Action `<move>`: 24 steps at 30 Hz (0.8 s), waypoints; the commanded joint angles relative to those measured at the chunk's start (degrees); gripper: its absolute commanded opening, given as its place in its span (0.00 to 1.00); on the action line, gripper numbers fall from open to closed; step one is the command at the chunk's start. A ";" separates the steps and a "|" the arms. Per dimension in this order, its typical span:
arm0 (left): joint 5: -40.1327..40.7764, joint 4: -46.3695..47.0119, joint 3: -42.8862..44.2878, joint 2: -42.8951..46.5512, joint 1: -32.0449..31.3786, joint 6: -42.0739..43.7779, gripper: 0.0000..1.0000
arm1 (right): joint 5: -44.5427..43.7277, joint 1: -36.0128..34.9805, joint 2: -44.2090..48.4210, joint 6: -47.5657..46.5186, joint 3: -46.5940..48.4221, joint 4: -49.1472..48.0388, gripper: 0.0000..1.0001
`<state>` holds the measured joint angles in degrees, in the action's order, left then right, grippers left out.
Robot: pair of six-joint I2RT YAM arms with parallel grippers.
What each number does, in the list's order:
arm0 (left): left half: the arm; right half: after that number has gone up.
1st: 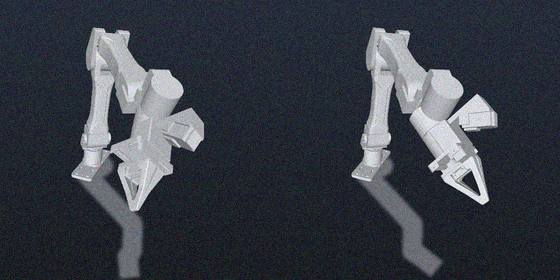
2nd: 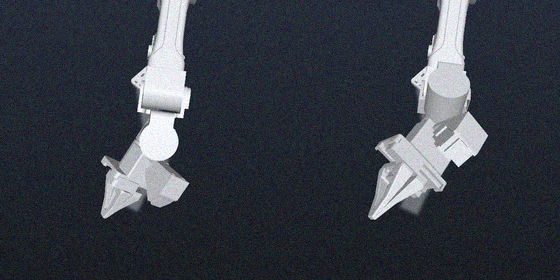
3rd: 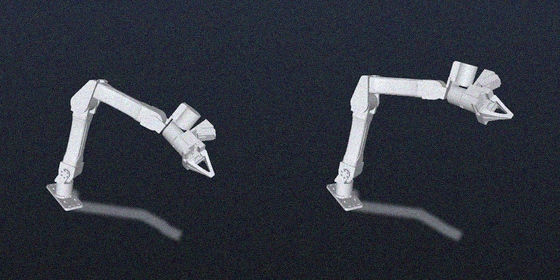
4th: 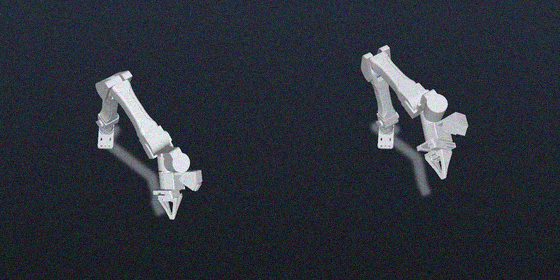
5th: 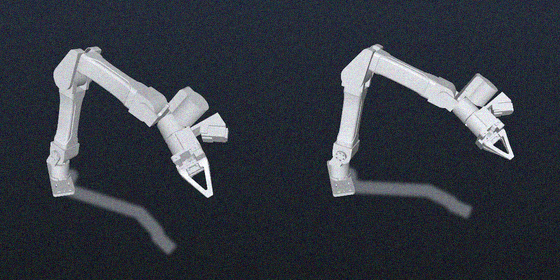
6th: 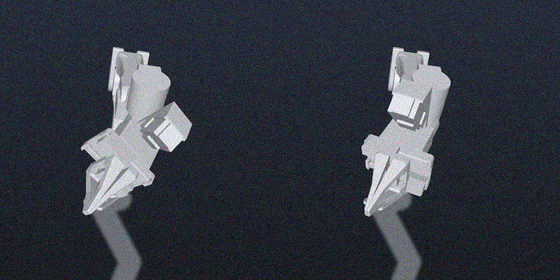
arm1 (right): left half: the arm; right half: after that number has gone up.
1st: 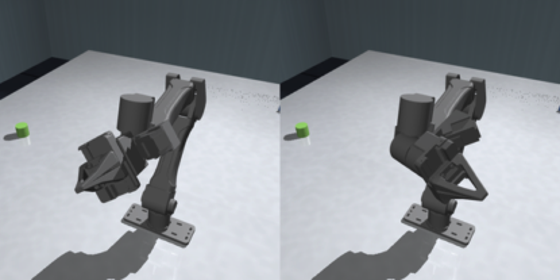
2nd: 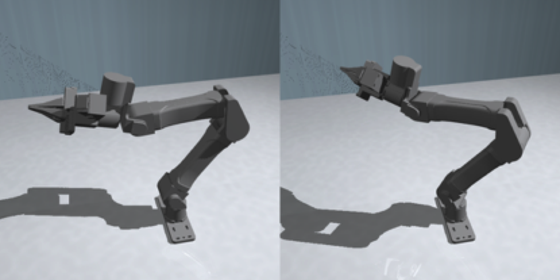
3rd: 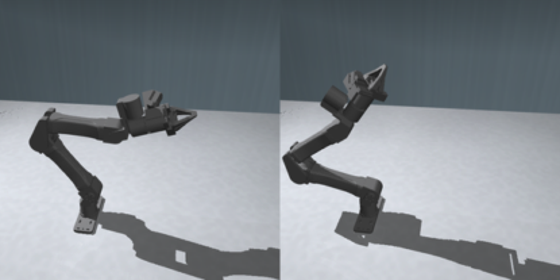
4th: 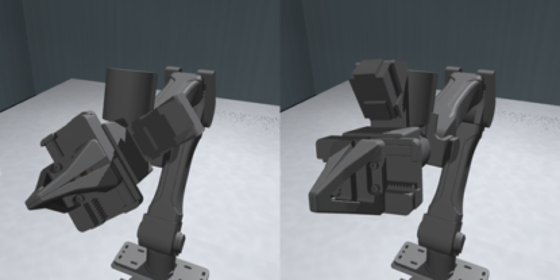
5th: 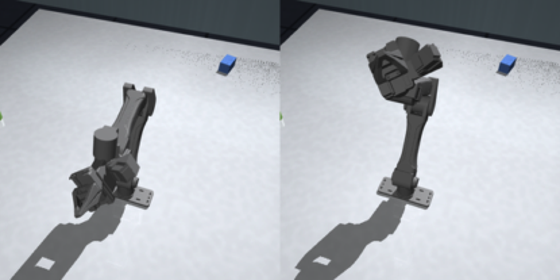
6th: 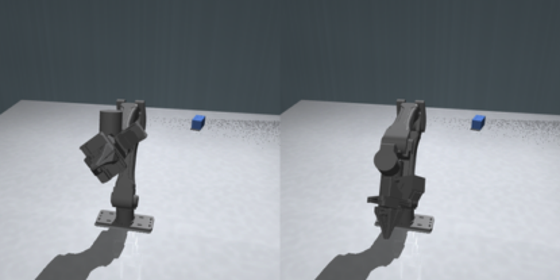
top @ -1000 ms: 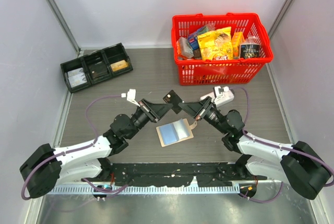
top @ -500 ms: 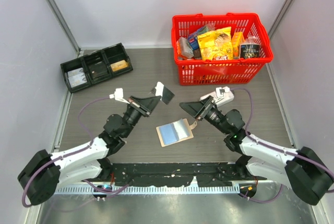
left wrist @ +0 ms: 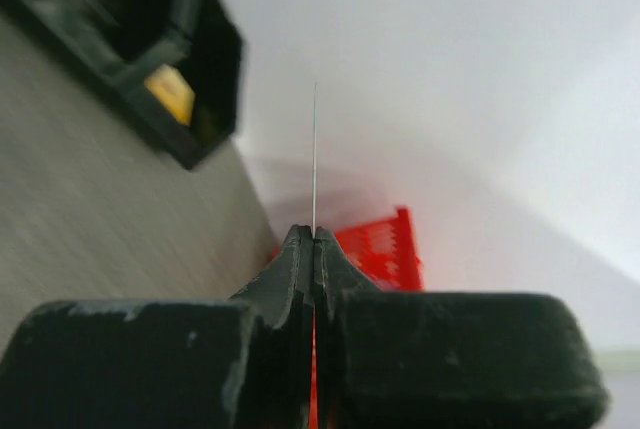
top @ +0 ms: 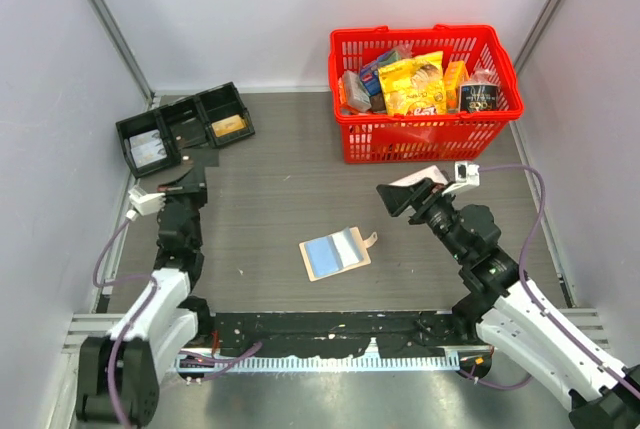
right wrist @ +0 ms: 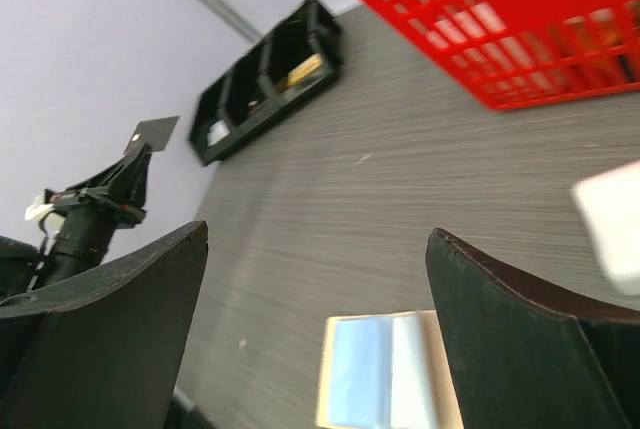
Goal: Take the credit cards out of the card holder
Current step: Place the credit card in the storage box.
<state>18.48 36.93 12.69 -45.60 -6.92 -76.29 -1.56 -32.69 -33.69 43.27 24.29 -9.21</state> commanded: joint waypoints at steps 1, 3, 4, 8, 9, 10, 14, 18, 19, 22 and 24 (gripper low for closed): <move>-0.81 7.17 2.07 -13.42 9.44 -6.66 0.00 | -11.60 0.26 2.58 -11.86 5.31 12.34 0.94; -2.21 13.67 4.96 -22.03 12.09 -7.12 0.00 | -14.07 0.34 3.54 -15.21 6.29 14.04 0.94; -3.00 15.52 7.24 -26.68 13.15 -7.12 0.00 | -14.86 0.34 4.07 -15.92 6.38 14.39 0.94; -0.91 20.90 17.96 -41.90 15.09 -7.72 0.00 | -19.96 0.43 5.04 -19.44 7.26 15.10 0.94; 0.32 21.25 20.25 -46.02 15.27 -8.25 0.00 | -22.41 0.43 5.04 -20.67 7.43 15.10 0.94; 1.11 21.52 22.97 -48.94 15.35 -8.26 0.00 | -23.21 0.34 5.21 -21.81 7.70 15.10 0.94; 1.82 18.89 33.87 -57.65 15.53 -8.43 0.00 | -26.65 0.52 4.95 -22.79 8.23 14.93 0.95; 4.02 13.11 42.92 -64.51 15.53 -10.28 0.00 | -27.62 0.52 3.81 -23.58 8.14 14.75 0.94; 4.63 11.43 44.69 -65.65 15.44 -10.63 0.00 | -27.79 0.52 3.46 -23.58 8.22 14.75 0.94; 5.51 8.25 48.82 -69.17 15.44 -12.21 0.00 | -28.23 0.61 2.23 -24.10 8.23 14.49 0.94; 4.99 7.72 50.06 -71.02 15.44 -13.96 0.00 | -28.14 0.78 1.70 -24.19 8.14 14.31 0.94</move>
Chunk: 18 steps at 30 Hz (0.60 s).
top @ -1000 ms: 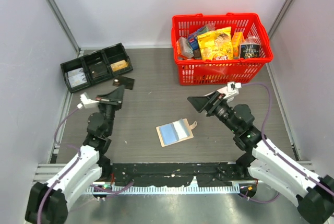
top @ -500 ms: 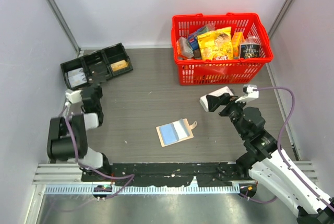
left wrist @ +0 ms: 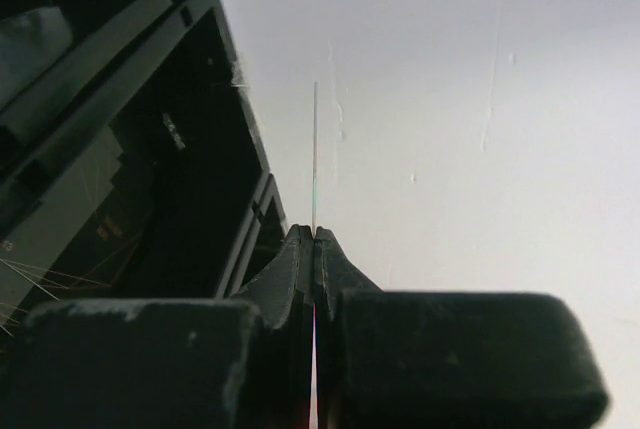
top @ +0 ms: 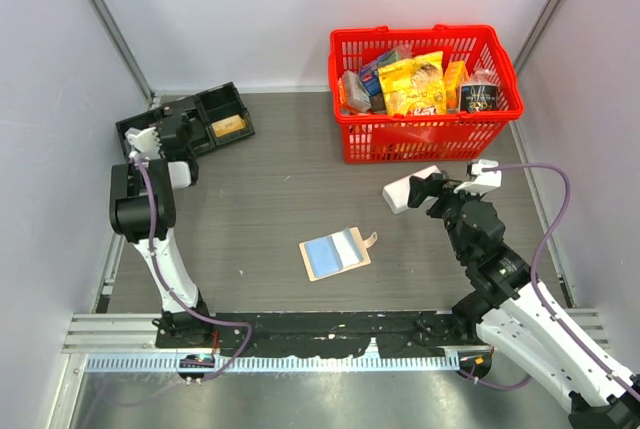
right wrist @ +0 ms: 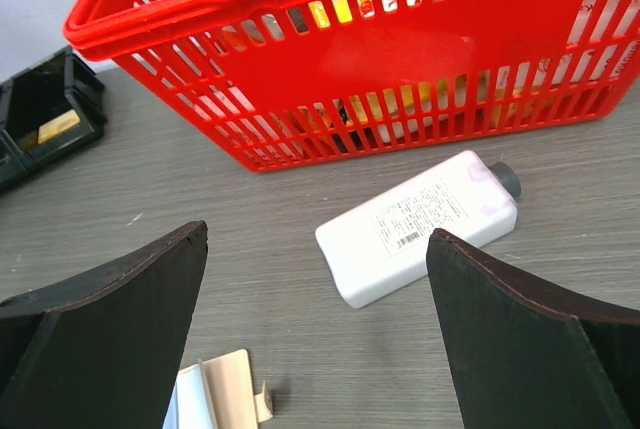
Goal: Take the credit cards out of the card holder
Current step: Place the credit card in the storage box.
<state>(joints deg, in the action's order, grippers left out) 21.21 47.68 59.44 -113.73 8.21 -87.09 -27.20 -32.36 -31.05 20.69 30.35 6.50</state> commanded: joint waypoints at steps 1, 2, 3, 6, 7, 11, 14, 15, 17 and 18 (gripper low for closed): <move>2.60 -3.29 3.40 -3.25 0.23 -3.52 0.00 | -2.51 0.54 -1.12 -1.62 2.17 -1.40 0.94; 3.22 -4.25 3.14 -3.25 0.32 -3.79 0.00 | -2.51 0.63 -1.12 -1.70 2.17 -1.49 0.95; 4.09 -5.22 2.79 -3.16 0.23 -3.96 0.00 | -2.59 0.72 -1.29 -1.62 2.17 -1.58 0.95; 4.37 -7.16 2.70 -3.86 0.32 -4.66 0.00 | -2.42 0.89 -1.38 -1.70 2.00 -1.58 0.95; 4.10 -7.69 2.79 -4.21 0.32 -5.28 0.00 | -2.33 0.89 -1.38 -1.79 2.00 -1.58 0.94; 3.40 -9.18 3.05 -4.92 0.32 -6.42 0.02 | -2.15 0.90 -1.30 -1.88 2.08 -1.49 0.94; 3.22 -9.27 2.17 -4.40 0.41 -6.69 0.25 | -2.42 0.98 -1.12 -2.05 2.26 -1.23 0.94; 3.13 -9.45 1.82 -3.96 0.32 -6.69 0.33 | -2.42 1.07 -0.86 -1.97 2.35 -0.97 0.95; 2.70 -9.62 1.03 -2.82 0.23 -6.87 0.45 | -2.77 0.98 -0.42 -1.79 2.52 -0.79 0.95; 2.43 -9.62 0.33 -2.20 0.23 -7.04 0.50 | -2.68 0.98 0.02 -1.70 2.61 -0.62 0.95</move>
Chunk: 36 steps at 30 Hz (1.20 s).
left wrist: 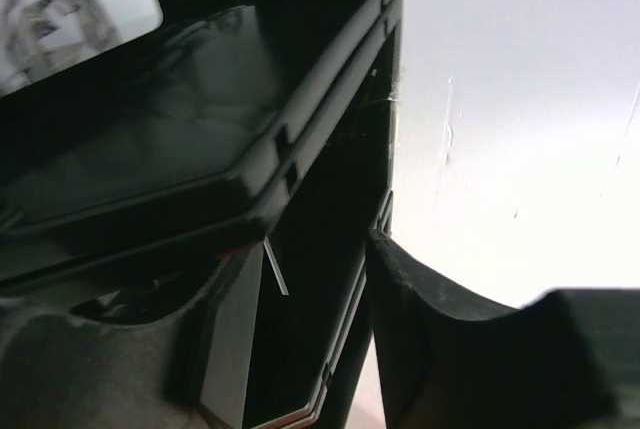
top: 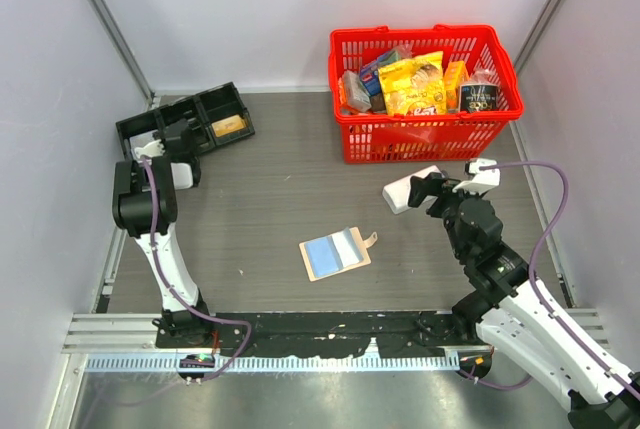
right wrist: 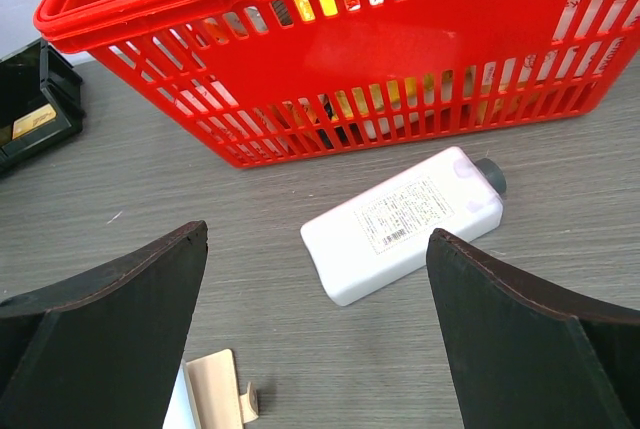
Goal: Take the credit cards out of the card holder
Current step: Place the credit card in the storage box, then reset both arms
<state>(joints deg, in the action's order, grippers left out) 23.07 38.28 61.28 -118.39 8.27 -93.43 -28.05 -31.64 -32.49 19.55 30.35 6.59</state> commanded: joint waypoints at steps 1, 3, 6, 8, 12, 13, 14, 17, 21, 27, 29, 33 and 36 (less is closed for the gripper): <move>0.14 -0.14 -2.03 3.33 0.08 -1.14 0.56 | -1.66 0.26 1.73 -0.48 2.78 -0.53 0.94; -0.91 0.12 -3.96 5.35 0.17 -2.11 0.66 | -1.83 0.26 2.52 -0.30 3.22 0.08 0.94; -2.50 0.30 -6.60 9.65 -0.01 -2.37 0.77 | -2.71 0.26 2.96 0.22 4.63 2.02 0.94; -3.73 -1.18 -8.44 13.69 -0.27 -2.29 0.91 | -3.32 0.26 2.96 0.22 6.03 3.77 0.94; -8.99 -7.76 -12.05 24.23 -0.71 0.87 1.00 | -5.08 0.26 3.74 0.67 9.28 9.30 0.94; -11.10 -9.61 -12.93 27.04 -0.80 2.79 1.00 | -5.43 0.26 4.53 0.84 9.73 10.19 0.94; -13.38 -12.50 -13.72 30.46 -0.98 5.34 1.00 | -6.48 0.26 4.98 0.58 10.51 11.76 0.94; -20.15 -25.23 -14.08 42.06 -1.42 14.64 1.00 | -8.86 0.26 7.34 -0.65 12.01 14.94 0.94; -28.85 -42.45 -11.80 54.55 -1.24 30.19 1.00 | -12.55 0.26 11.29 -3.20 13.60 18.28 0.94; -29.06 -73.40 -4.42 72.65 -1.42 55.16 1.00 | -16.59 0.26 17.89 -5.66 12.98 19.34 0.94; -25.38 -79.65 -2.75 79.16 -1.59 60.70 1.00 | -17.38 0.17 19.91 -5.66 11.50 19.08 0.94; -16.85 -91.17 1.91 88.75 -2.99 67.93 1.00 | -18.61 0.26 23.69 -6.28 9.56 18.02 0.94; -9.55 -95.14 2.45 92.45 -5.45 68.64 1.00 | -19.58 0.17 26.42 -8.99 7.98 16.53 0.94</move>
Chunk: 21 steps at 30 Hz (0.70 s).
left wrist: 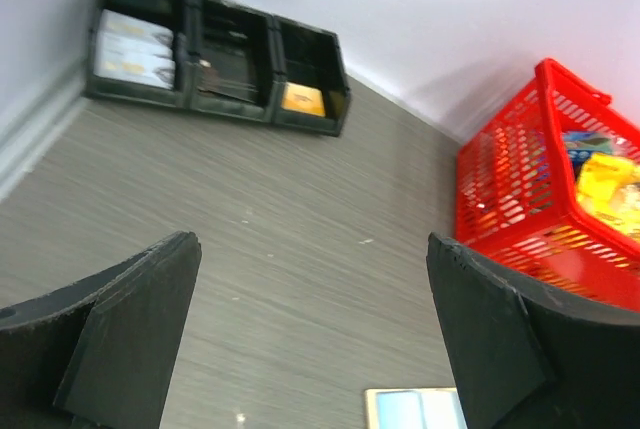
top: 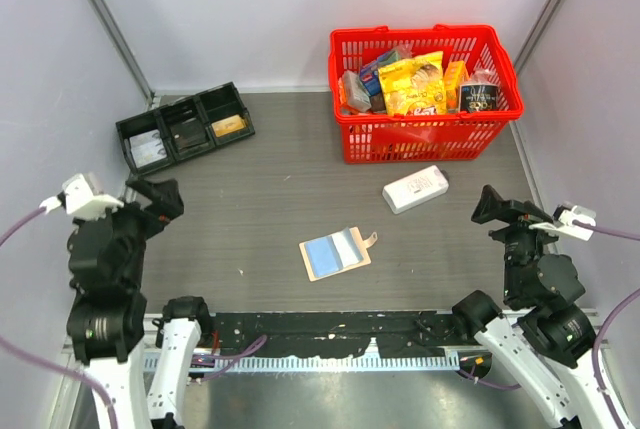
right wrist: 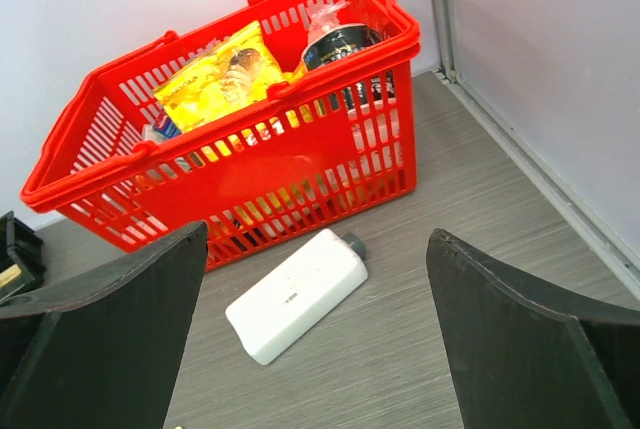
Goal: Take the credit cards out of the card holder
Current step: Reset both arms
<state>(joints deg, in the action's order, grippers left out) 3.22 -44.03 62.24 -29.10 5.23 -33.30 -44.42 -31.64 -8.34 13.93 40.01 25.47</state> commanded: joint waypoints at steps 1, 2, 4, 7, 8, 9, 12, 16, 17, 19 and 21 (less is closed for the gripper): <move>11.62 -13.27 0.79 4.22 -3.03 8.51 1.00 | -3.73 0.17 2.71 -3.82 -2.12 -2.97 0.94; 12.50 -13.27 0.08 5.36 -3.47 8.69 1.00 | -4.09 0.17 3.58 -4.61 -2.65 -3.32 0.94; 14.87 -14.32 0.69 6.07 -4.18 8.25 1.00 | -5.23 0.17 4.64 -4.53 -3.27 -3.59 0.94; 17.24 -15.03 0.78 6.43 -4.71 8.08 1.00 | -6.29 0.17 6.66 -4.00 -5.37 -3.85 0.94; 18.47 -15.03 0.69 6.43 -4.71 7.73 1.00 | -6.38 0.26 7.54 -4.00 -5.82 -4.11 0.94; 19.01 -15.12 0.61 6.51 -4.71 7.55 1.00 | -6.29 0.26 7.98 -3.92 -5.99 -4.29 0.94; 18.49 -14.77 0.43 6.51 -4.71 7.63 0.99 | -5.33 0.26 7.99 -3.39 -6.26 -4.20 0.93; 18.57 -14.33 0.25 6.34 -6.90 7.99 1.00 | -5.50 0.26 6.85 -3.04 -5.82 -3.59 0.93; 18.66 -14.15 0.17 6.43 -7.17 8.07 1.00 | -5.50 0.26 6.76 -2.95 -5.82 -3.59 0.93; 18.84 -13.89 0.08 6.60 -7.78 8.07 1.00 | -5.76 0.26 6.76 -2.95 -5.91 -3.59 0.93; 18.75 -13.63 -0.01 6.86 -7.96 8.16 1.00 | -6.02 0.26 6.76 -2.86 -5.91 -3.59 0.93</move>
<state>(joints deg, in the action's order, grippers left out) 20.64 -58.70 62.63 -22.48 -2.07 -26.37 -48.73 -31.62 -0.78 10.72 33.85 23.99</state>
